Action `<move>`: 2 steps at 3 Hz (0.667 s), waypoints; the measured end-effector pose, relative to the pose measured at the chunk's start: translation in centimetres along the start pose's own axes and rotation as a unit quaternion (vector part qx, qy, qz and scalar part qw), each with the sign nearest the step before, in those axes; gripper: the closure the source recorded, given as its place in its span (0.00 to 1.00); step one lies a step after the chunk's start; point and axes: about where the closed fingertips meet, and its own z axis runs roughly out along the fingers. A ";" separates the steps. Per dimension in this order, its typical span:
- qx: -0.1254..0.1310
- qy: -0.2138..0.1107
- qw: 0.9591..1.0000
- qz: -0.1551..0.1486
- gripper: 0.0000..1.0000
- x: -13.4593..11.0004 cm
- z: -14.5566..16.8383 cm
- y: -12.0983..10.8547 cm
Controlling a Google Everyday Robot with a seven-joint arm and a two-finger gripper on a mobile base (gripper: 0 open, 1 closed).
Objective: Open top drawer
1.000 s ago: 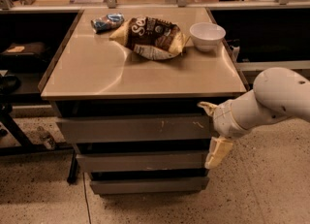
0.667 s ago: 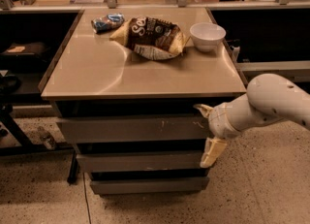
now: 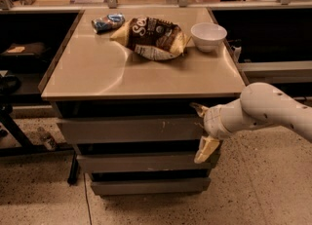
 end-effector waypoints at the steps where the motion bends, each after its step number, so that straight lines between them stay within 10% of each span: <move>1: 0.018 -0.001 1.000 -0.011 0.00 0.4 1.3 -0.9; 2: 0.033 0.006 0.999 -0.015 0.00 1.4 1.9 -1.9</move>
Offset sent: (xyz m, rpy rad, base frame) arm 0.0428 -0.0108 -0.0213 -0.0194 -0.1134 -0.0404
